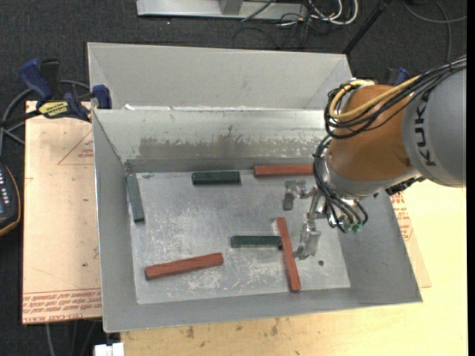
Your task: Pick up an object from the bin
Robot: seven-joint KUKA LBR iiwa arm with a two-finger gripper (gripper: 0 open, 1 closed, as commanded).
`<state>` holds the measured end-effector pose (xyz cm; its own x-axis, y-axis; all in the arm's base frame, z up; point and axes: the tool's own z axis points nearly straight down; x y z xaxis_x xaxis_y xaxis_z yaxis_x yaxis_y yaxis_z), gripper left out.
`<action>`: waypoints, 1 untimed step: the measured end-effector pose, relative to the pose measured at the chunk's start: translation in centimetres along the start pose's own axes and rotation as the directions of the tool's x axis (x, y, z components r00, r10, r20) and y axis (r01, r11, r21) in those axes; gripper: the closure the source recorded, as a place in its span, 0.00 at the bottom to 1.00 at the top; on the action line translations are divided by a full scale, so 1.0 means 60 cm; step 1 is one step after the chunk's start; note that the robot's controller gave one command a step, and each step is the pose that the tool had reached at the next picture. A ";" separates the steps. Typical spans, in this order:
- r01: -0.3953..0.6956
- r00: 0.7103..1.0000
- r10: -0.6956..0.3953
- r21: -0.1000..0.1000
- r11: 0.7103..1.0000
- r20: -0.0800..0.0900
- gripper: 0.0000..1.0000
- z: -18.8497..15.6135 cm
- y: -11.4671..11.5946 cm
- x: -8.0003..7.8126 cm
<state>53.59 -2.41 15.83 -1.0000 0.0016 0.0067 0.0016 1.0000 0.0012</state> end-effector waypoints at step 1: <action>0.066 0.998 -0.066 -0.001 0.998 0.001 0.00 0.154 0.075 -0.014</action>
Offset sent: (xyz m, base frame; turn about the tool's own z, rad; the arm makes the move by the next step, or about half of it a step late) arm 0.0094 0.0422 -0.0883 -0.0618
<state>54.37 2.10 6.57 -0.9979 -0.0646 0.0054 -0.0646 0.9979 0.0030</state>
